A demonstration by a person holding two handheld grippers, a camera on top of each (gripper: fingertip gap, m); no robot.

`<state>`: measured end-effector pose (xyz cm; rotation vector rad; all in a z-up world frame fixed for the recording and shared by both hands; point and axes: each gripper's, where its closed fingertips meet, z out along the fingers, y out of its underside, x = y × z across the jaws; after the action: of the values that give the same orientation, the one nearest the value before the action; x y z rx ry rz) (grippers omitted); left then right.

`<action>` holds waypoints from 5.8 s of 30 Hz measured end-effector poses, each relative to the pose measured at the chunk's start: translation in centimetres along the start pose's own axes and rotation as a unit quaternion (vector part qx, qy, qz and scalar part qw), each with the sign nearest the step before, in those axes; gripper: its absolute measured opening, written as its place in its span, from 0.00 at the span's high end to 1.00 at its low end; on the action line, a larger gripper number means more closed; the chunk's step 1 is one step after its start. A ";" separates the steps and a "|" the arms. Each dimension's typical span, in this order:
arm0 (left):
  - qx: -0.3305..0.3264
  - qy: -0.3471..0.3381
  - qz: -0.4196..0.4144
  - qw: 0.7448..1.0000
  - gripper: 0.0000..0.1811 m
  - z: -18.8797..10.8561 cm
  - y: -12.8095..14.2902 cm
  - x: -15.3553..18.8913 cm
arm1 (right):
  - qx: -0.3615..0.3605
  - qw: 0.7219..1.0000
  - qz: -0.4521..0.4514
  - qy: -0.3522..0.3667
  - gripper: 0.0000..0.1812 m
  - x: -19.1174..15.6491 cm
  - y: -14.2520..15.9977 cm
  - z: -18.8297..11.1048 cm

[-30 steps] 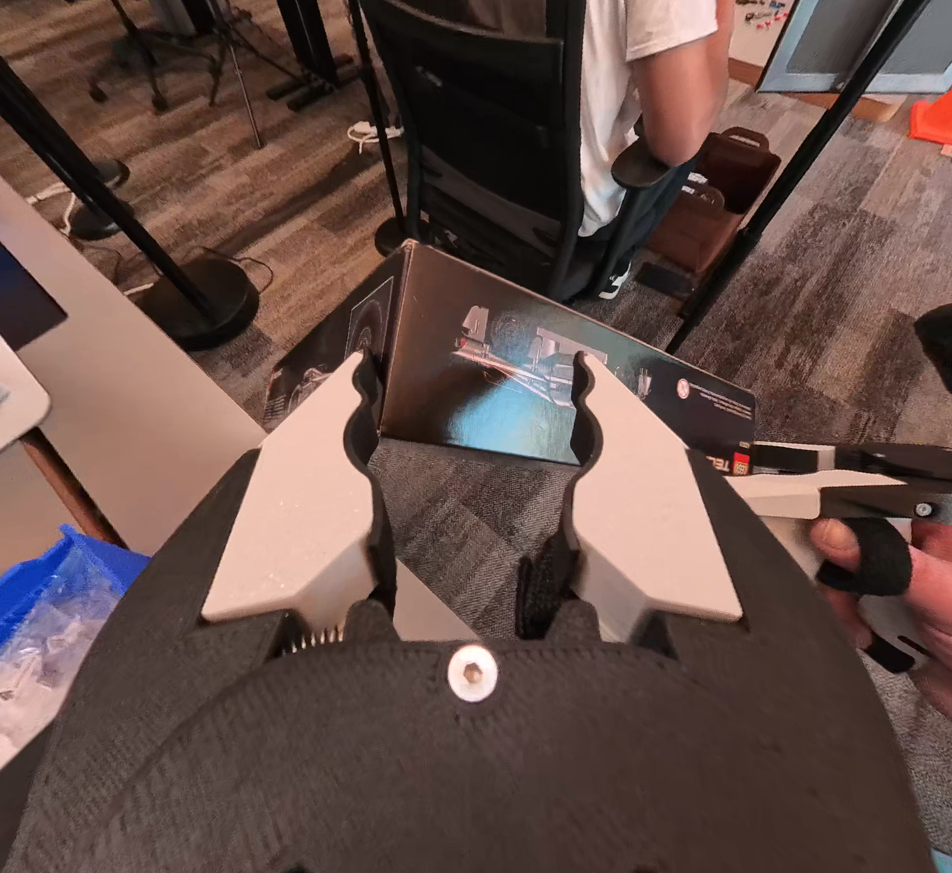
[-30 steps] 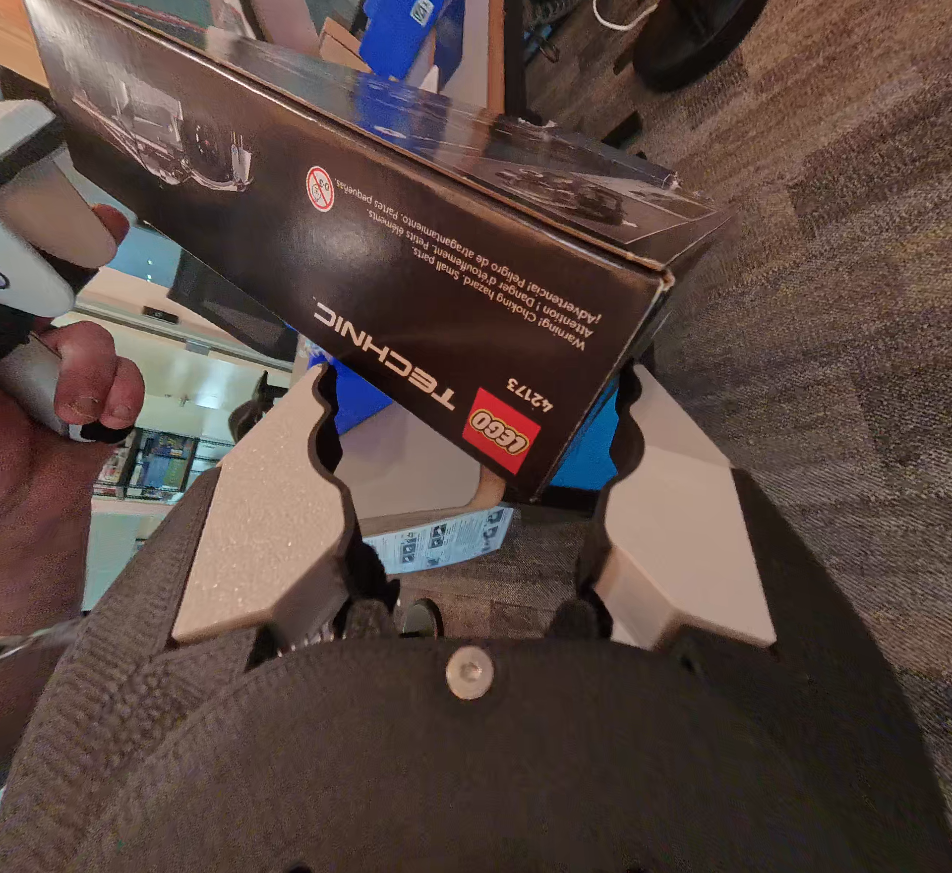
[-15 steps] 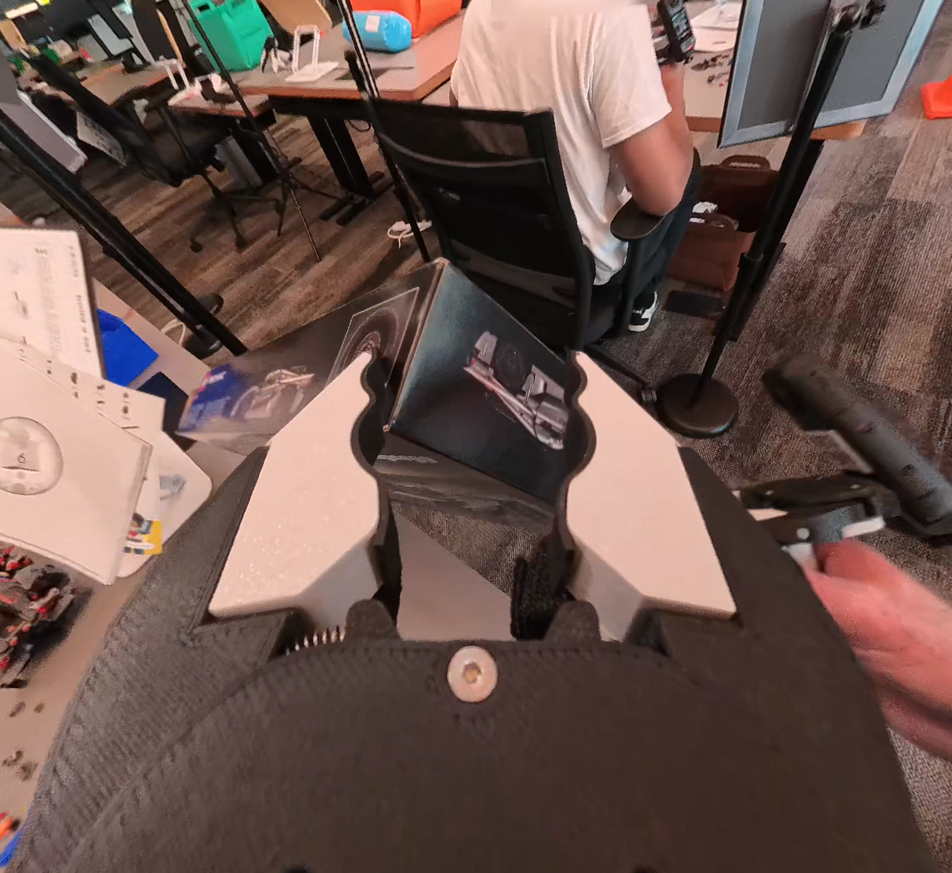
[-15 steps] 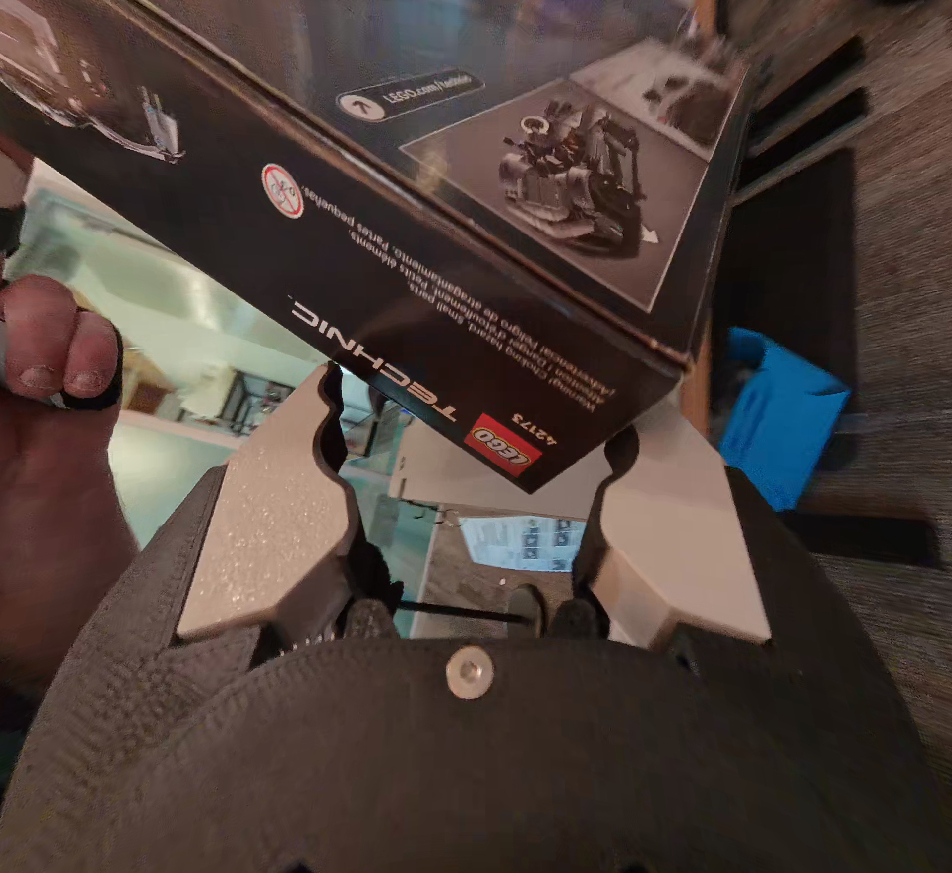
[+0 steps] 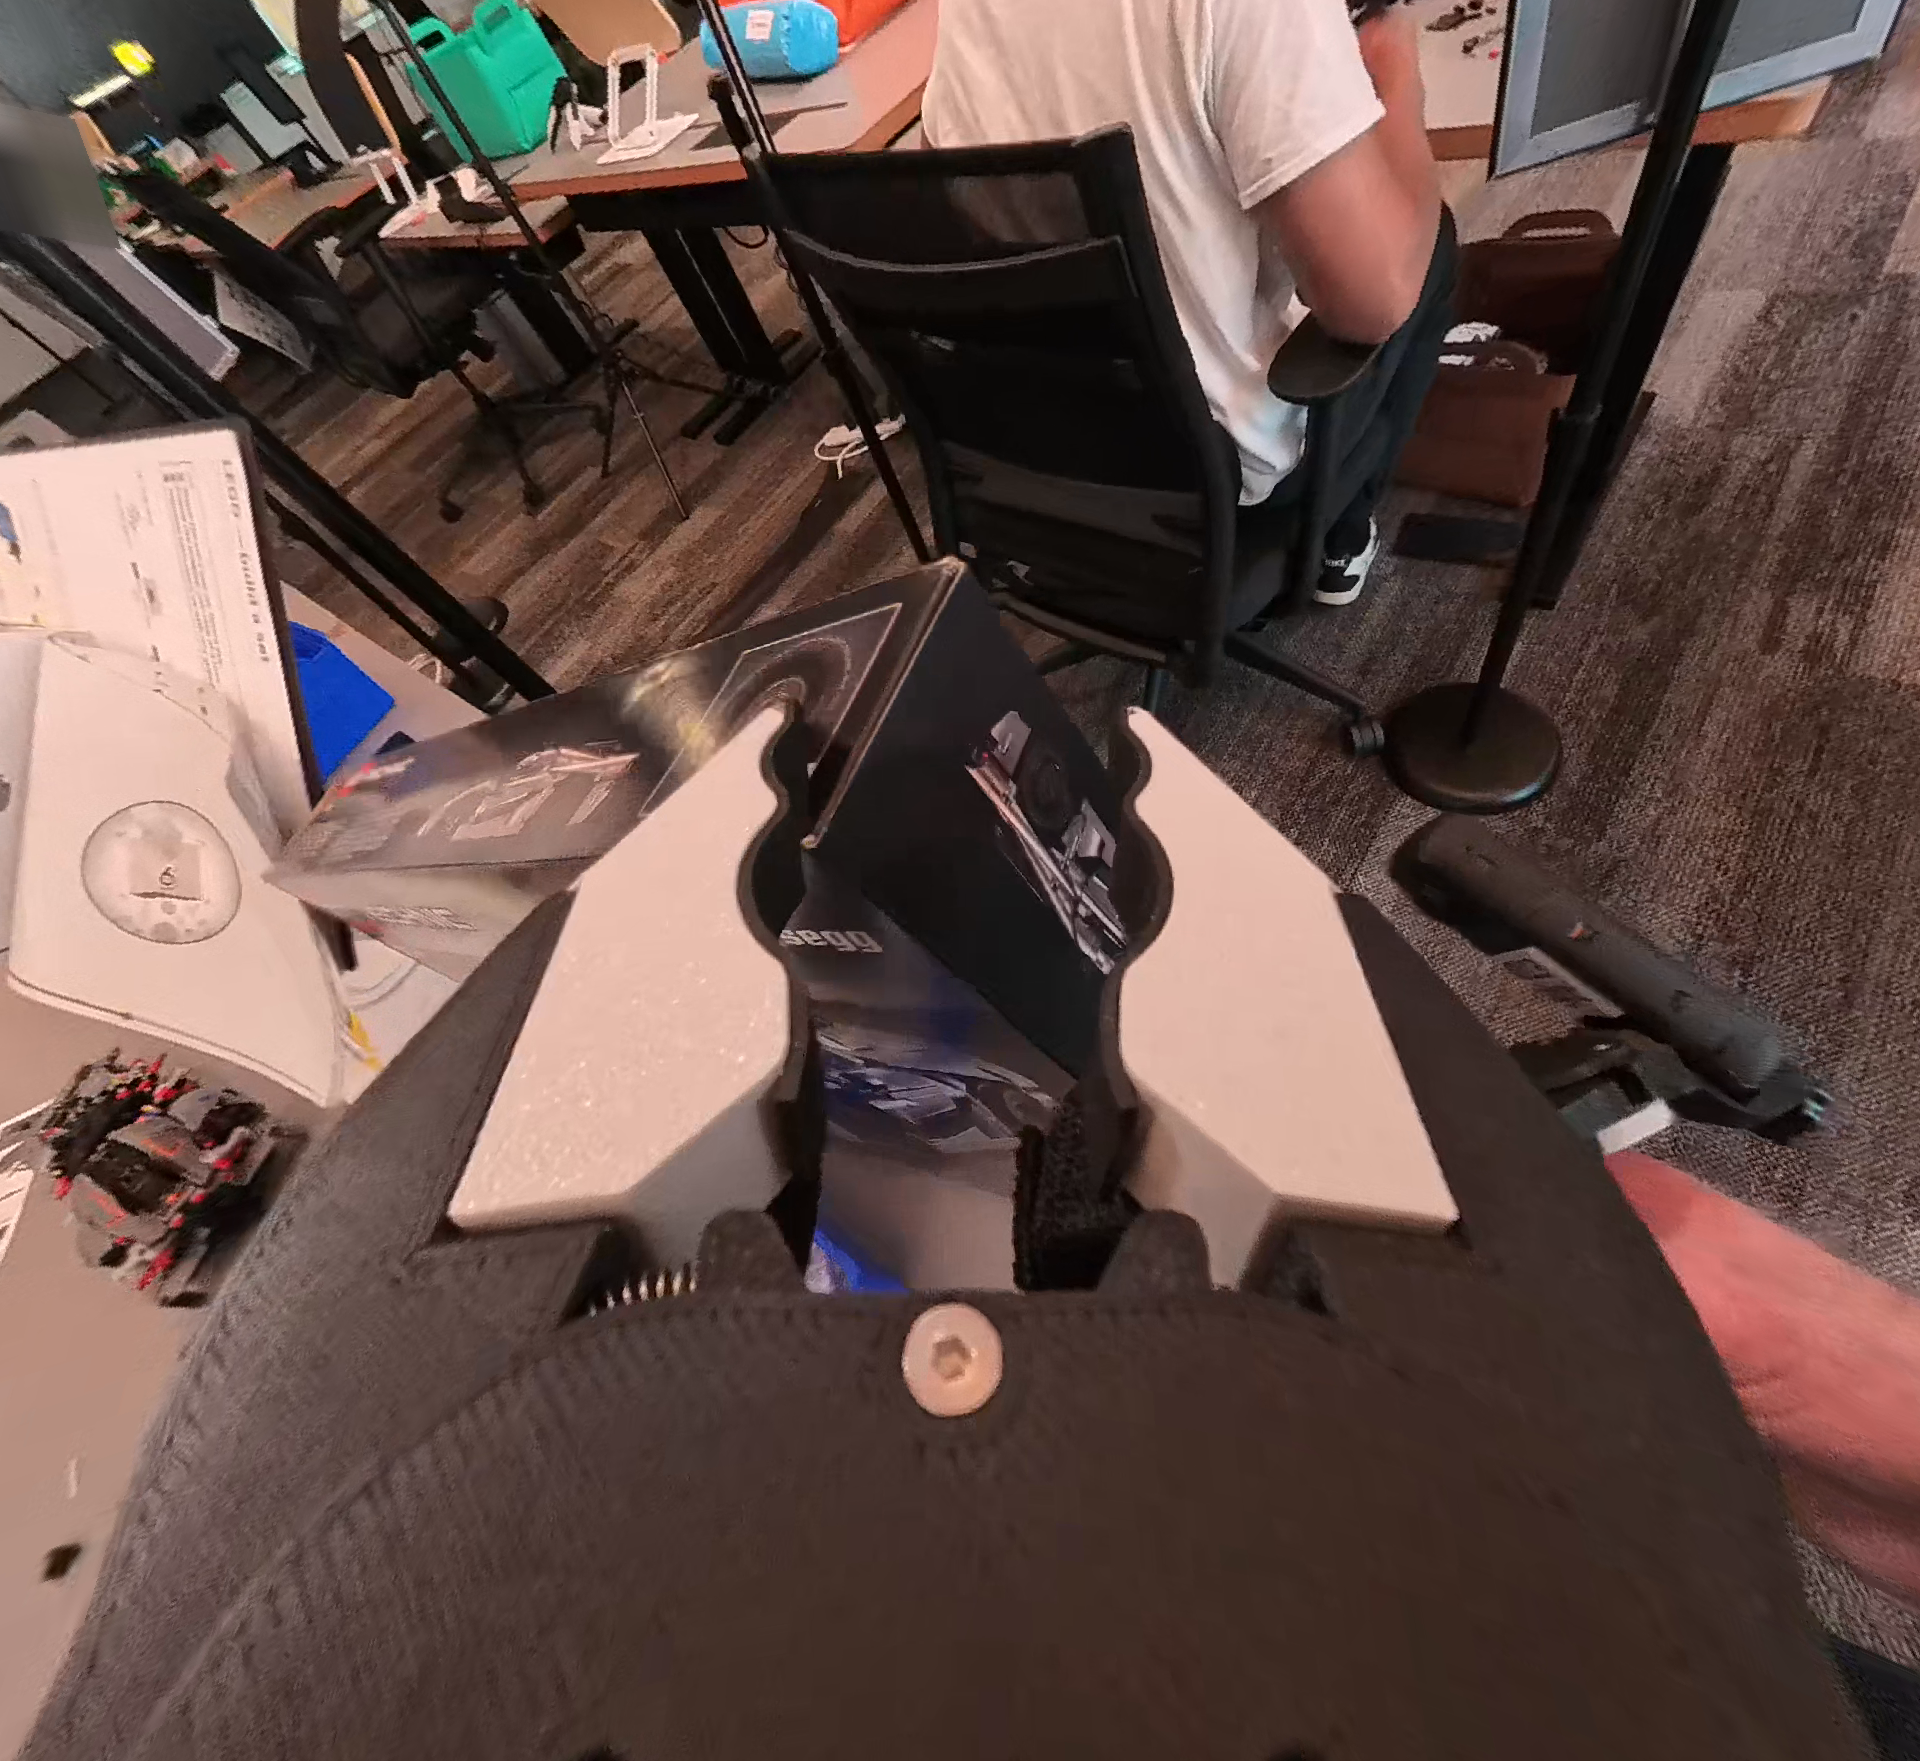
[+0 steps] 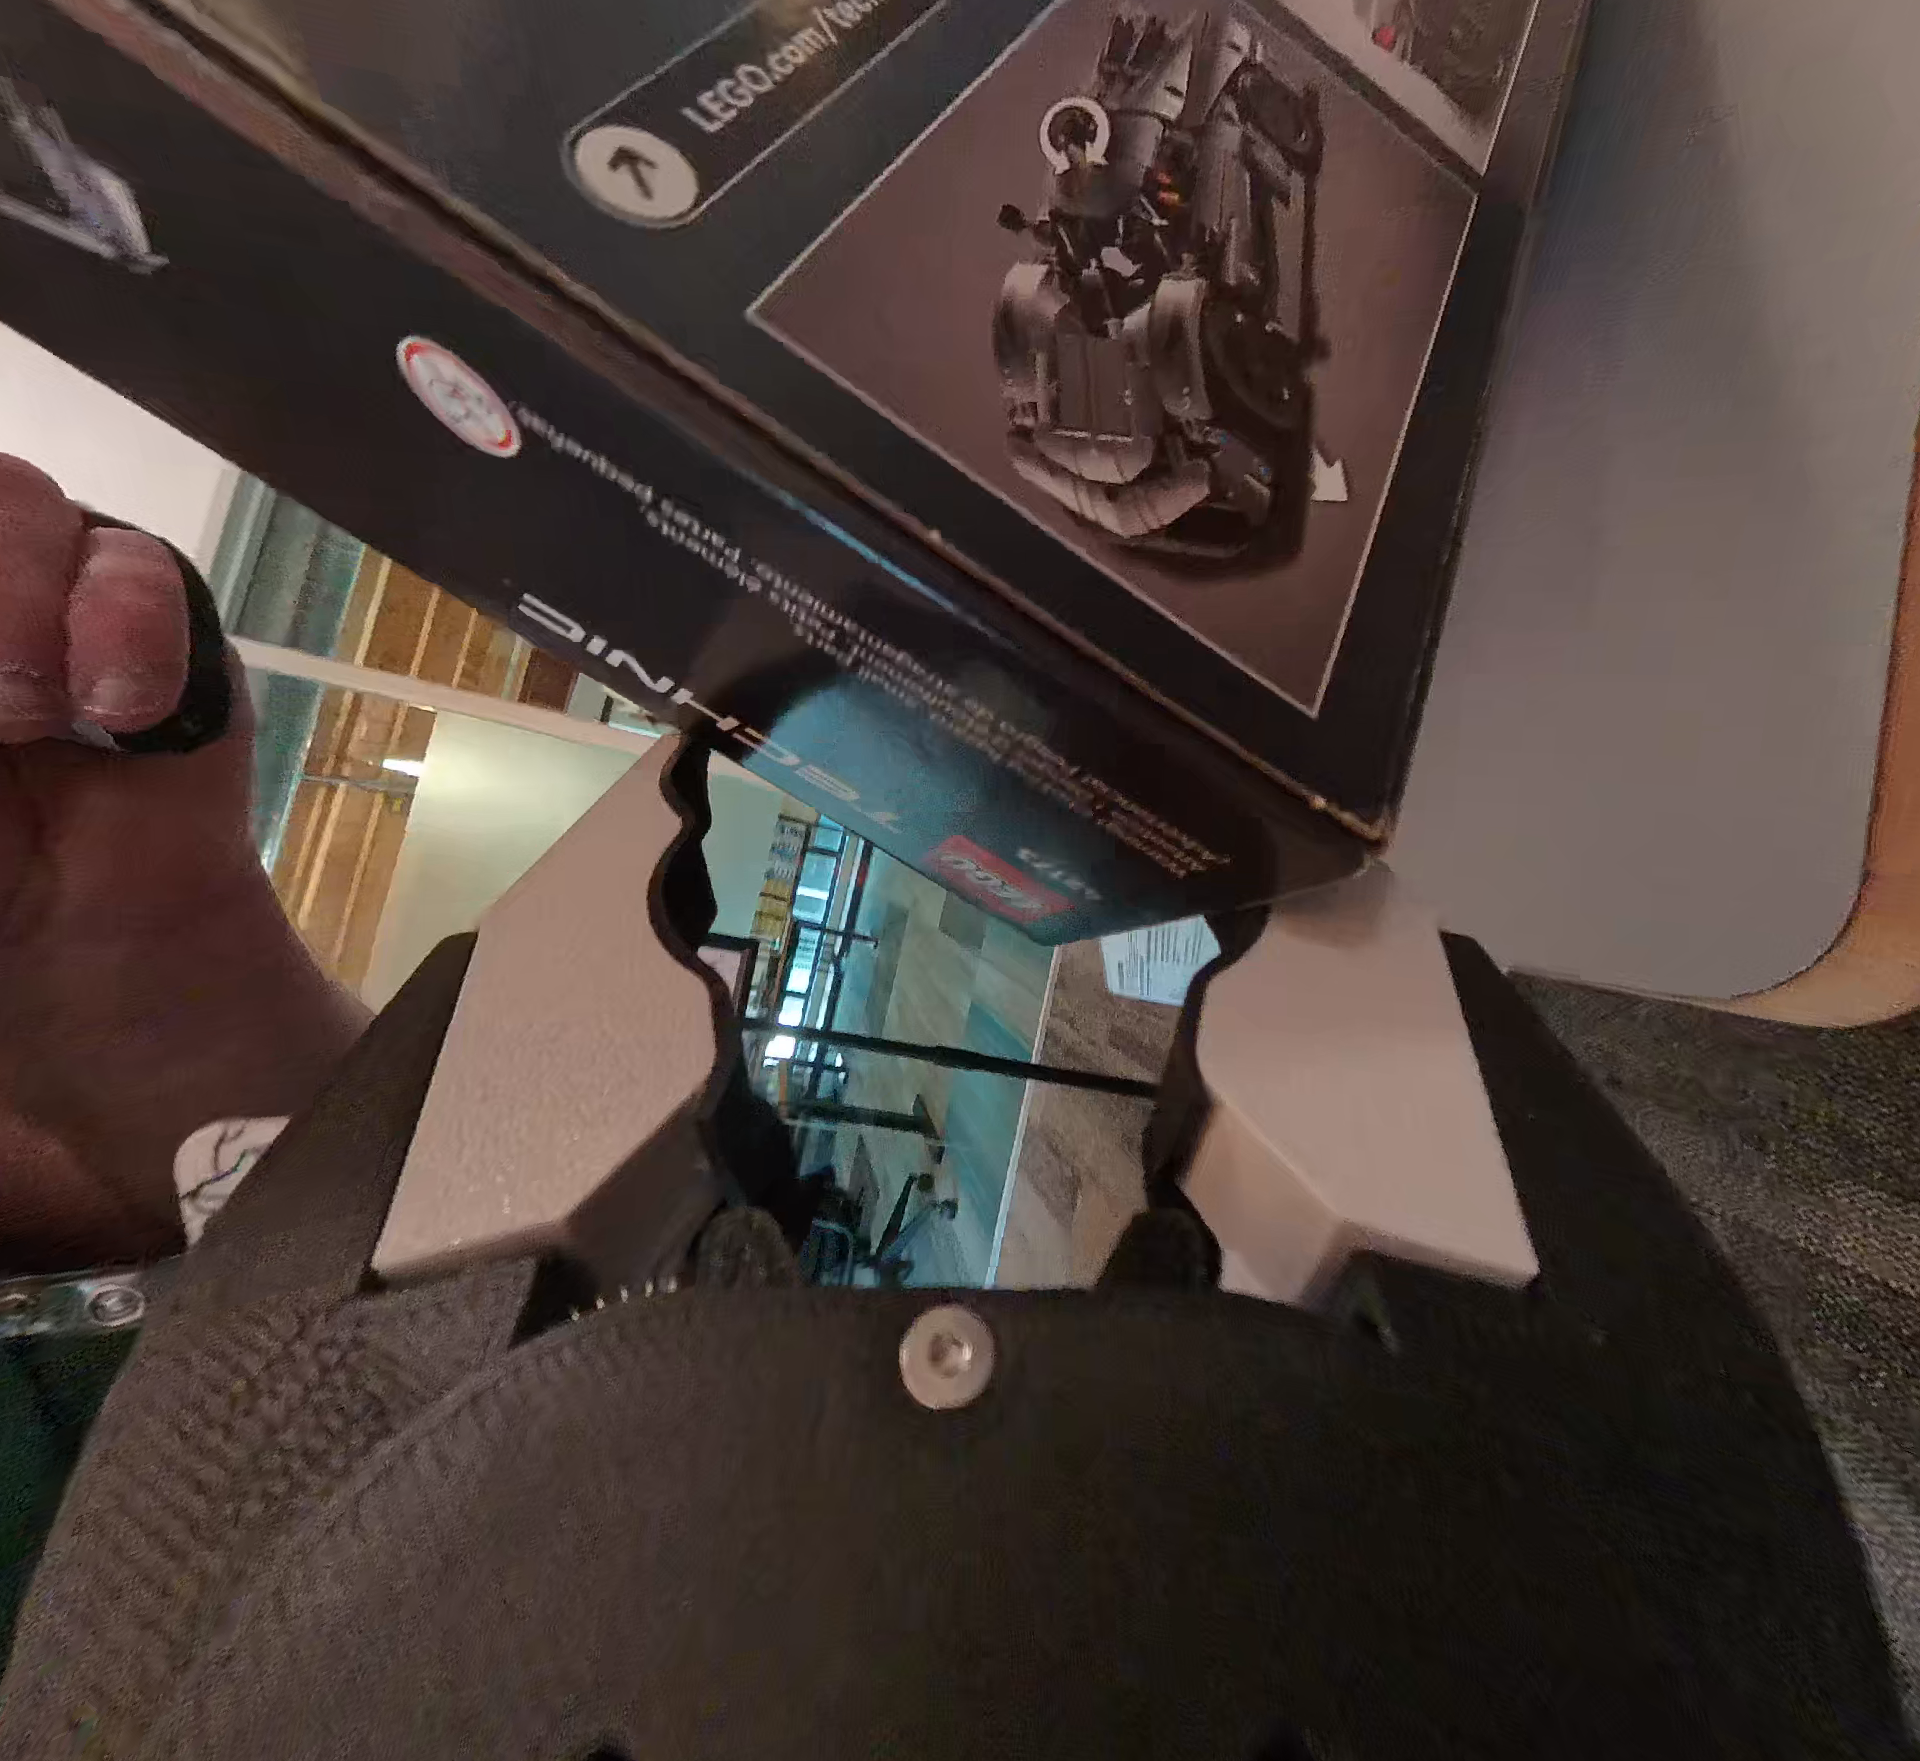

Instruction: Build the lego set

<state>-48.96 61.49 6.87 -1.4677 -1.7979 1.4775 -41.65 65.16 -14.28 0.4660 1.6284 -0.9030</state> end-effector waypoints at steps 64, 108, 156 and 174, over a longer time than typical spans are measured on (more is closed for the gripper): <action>-0.057 0.063 -0.557 0.826 0.61 5.5 15.5 -10.8 | -0.175 0.960 -0.210 -0.068 0.31 -5.0 -14.1 11.5; 0.093 -0.148 -0.451 0.875 1.00 -42.1 25.9 -15.2 | -0.249 0.802 -0.500 -0.213 1.00 -37.8 8.7 17.7; -0.289 0.559 -0.208 0.749 1.00 -16.2 65.9 -68.2 | 0.081 0.943 -0.200 0.253 0.77 -20.1 14.1 61.9; -0.438 0.713 -0.256 0.484 1.00 -15.1 72.6 -68.6 | 0.308 0.873 -0.130 0.354 0.75 -21.2 11.0 67.7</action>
<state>22.93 1.12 -30.58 -1.3541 -1.3230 -1.1055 15.46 23.86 -0.55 1.1440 2.0664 -1.5995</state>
